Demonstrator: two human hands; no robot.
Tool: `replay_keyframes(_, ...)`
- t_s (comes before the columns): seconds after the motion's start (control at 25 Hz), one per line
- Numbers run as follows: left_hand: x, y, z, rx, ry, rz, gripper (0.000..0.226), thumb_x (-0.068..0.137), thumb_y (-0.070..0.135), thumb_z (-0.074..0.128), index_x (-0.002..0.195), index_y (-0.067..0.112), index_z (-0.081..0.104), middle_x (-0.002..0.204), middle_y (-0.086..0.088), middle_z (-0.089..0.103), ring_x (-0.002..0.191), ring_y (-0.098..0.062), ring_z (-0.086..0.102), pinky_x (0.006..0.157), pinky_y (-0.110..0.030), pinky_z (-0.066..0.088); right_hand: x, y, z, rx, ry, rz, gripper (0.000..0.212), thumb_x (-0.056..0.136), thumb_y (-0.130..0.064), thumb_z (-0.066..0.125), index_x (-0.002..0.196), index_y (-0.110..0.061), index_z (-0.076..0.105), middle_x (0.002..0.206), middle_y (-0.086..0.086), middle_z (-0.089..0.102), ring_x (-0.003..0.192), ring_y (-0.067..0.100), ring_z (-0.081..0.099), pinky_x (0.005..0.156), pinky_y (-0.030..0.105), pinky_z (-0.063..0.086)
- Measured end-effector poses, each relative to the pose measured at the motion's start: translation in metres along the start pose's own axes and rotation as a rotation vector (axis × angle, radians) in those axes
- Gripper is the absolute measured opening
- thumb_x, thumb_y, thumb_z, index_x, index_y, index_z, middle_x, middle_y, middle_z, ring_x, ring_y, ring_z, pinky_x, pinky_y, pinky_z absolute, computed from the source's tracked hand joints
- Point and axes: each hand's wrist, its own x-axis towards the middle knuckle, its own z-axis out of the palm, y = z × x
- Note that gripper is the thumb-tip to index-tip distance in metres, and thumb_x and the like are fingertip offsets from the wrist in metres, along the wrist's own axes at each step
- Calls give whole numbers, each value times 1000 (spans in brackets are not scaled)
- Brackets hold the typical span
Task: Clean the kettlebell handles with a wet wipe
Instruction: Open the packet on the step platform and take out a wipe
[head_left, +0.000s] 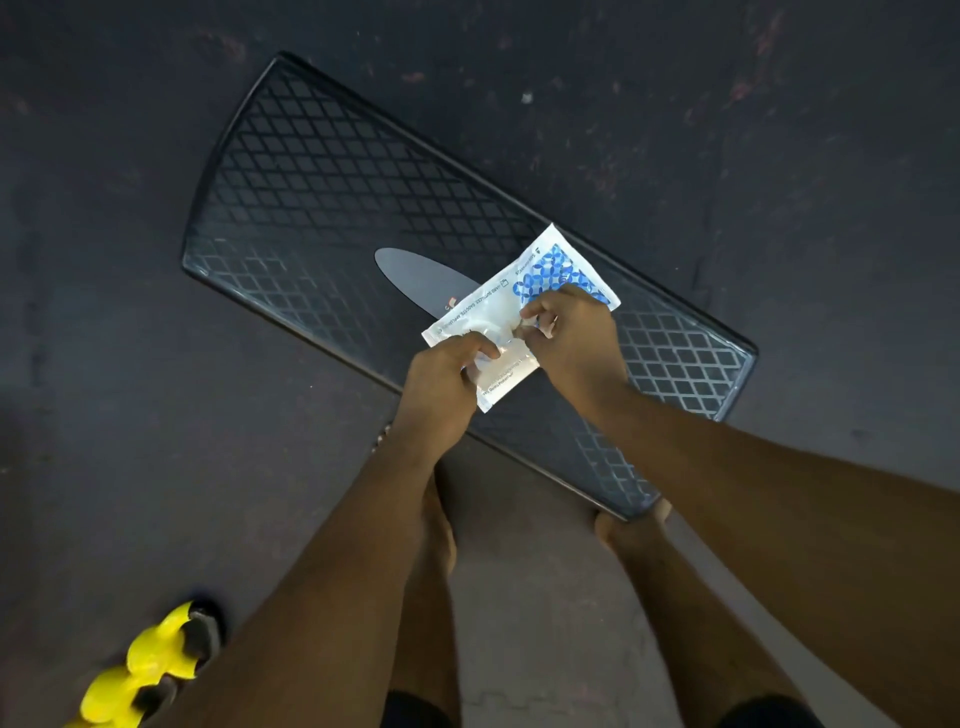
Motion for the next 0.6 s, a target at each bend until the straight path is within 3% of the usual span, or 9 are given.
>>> replay_keyframes(0.2,-4,3,0,10,-9,-12,40,91,-5,46,115,22,65,121,0,65,104,-14,59,64,-3,35,1,-1,3,-114,-34,-91,13,78,-14,71,89,-21,67,89,-6,59,86,17,58,67,37,54)
replay_keyframes(0.32,-5,7,-1,-6,9,-33,43,91,-3,47,120,26,61,131,4,60,112,-15,57,68,-4,37,7,-2,4,-170,-32,-112,14,79,-5,66,85,-18,67,87,-7,59,87,17,57,65,38,54)
replay_keyframes(0.4,-6,9,0,-14,9,-40,44,92,1,48,125,28,56,136,4,56,115,-18,56,75,-12,40,10,-1,2,-179,-55,-175,17,80,1,61,83,-16,65,89,-5,58,88,18,56,63,39,53)
replay_keyframes(0.6,-8,16,-3,-71,-4,-100,64,91,6,50,142,36,24,133,9,56,113,-17,56,83,-30,45,3,3,-11,-111,-30,-265,16,84,-1,57,88,-16,53,102,-3,50,92,20,50,62,38,49)
